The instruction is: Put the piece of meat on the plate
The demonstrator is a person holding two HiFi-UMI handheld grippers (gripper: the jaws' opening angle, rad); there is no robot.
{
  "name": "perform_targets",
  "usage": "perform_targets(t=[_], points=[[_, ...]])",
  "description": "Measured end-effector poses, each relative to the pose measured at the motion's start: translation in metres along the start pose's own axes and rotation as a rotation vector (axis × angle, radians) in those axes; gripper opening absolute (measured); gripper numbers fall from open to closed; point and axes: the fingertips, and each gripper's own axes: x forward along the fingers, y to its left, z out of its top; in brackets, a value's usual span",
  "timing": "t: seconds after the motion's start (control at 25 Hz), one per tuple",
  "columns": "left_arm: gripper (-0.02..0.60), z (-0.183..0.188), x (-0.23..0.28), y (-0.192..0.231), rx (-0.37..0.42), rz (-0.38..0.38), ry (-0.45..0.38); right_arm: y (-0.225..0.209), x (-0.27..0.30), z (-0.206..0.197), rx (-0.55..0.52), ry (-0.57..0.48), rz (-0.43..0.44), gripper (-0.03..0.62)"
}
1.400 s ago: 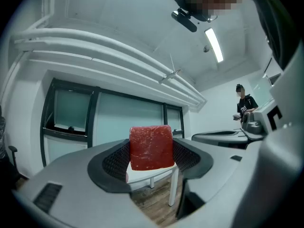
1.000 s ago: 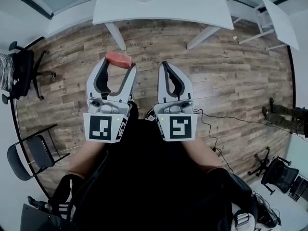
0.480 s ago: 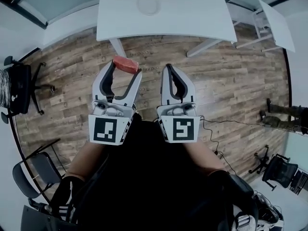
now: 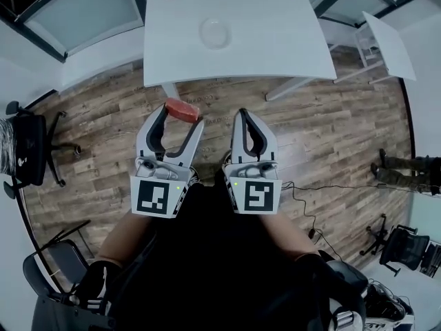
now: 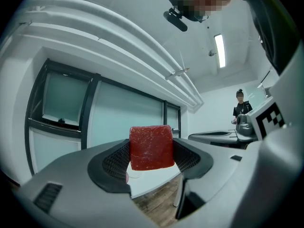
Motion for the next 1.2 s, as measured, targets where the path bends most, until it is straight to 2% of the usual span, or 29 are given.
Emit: perform_targets(t=[0.24, 0.64, 1.0, 1.2], points=[[0.279, -0.005, 0.031, 0.002, 0.010, 0.010, 0.015, -0.018, 0.027, -0.009, 0.022, -0.008, 0.020, 0.003], [0.279, 0.001, 0.116, 0.004, 0.037, 0.073, 0.020, -0.073, 0.102, 0.002, 0.043, -0.058, 0.125, 0.003], [0.279, 0.002, 0.179, -0.020, 0.043, 0.125, 0.025, -0.128, 0.133, -0.003, 0.056, -0.051, 0.231, 0.003], [0.279, 0.001, 0.193, -0.023, 0.037, 0.137, 0.041, -0.135, 0.141, -0.004, 0.071, -0.056, 0.272, 0.003]])
